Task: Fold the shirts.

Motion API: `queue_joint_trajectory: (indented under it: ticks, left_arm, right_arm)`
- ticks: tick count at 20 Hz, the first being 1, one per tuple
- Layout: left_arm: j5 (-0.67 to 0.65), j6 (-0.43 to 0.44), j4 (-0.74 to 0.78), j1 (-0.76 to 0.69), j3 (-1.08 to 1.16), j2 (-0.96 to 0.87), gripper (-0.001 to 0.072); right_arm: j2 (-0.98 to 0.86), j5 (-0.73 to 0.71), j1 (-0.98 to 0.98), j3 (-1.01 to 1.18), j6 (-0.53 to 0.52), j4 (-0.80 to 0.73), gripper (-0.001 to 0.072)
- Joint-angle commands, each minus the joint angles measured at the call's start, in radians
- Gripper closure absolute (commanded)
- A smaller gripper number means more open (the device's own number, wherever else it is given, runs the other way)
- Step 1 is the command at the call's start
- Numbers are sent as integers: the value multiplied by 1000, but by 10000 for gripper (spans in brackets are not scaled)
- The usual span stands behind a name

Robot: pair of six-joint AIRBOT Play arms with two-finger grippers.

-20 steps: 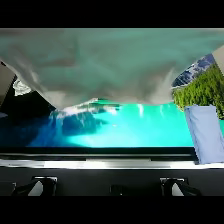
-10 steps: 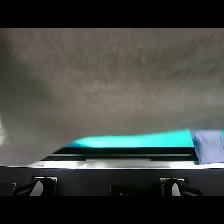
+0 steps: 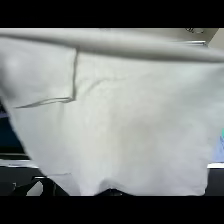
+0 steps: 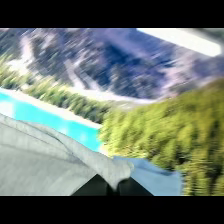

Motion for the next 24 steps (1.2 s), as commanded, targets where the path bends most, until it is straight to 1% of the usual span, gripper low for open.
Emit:
queue_joint_trajectory:
  ticks: [1, 3, 5, 9, 10, 11, 12, 13, 16, 17, 18, 19, 20, 22, 23, 24]
  left_arm:
    - [7, 66, 16, -51, -316, -197, 680]
    - [126, 89, 16, -108, -456, -317, 680]
    - [235, 97, 15, -156, -482, -443, 679]
    - [415, 95, 14, -196, -362, -625, 679]
    - [457, 93, 8, -198, -314, -659, 679]
    - [486, 70, 0, -198, -261, -692, 679]
    - [496, 35, 0, -198, -214, -725, 678]
    - [489, 11, -1, -199, -167, -761, 678]
    - [448, -2, 0, -211, -132, -817, 678]
    - [418, 14, 1, -211, -132, -817, 678]
    - [379, 49, 1, -208, -132, -805, 678]
    - [325, 88, 8, -203, -132, -784, 678]
    - [265, 98, 34, -200, -132, -760, 678]
    - [105, 94, 114, -200, -132, -723, 678]
    - [7, 94, 130, -200, -132, -723, 677]
    - [-67, 95, 132, -200, -141, -729, 677]
  right_arm:
    - [-311, 118, 35, -71, -14, -130, 668]
    - [-463, 50, 93, -83, -12, -139, 667]
    - [-578, -121, 138, -83, 35, -154, 667]
    - [-668, -498, 149, -83, 193, -140, 666]
    - [-674, -584, 149, -83, 214, -140, 666]
    - [-677, -663, 149, -83, 219, -138, 666]
    - [-680, -713, 149, -83, 219, -134, 666]
    - [-684, -734, 149, -83, 219, -134, 666]
    - [-706, -675, 149, -83, 219, -134, 667]
    - [-707, -643, 148, -83, 217, -134, 667]
    - [-703, -603, 148, -82, 207, -134, 666]
    - [-690, -543, 148, -82, 200, -136, 666]
    - [-672, -465, 148, -82, 177, -138, 666]
    - [-641, -280, 148, -82, 116, -138, 666]
    - [-638, -192, 148, -84, 88, -150, 665]
    - [-640, -143, 144, -96, 79, -153, 666]
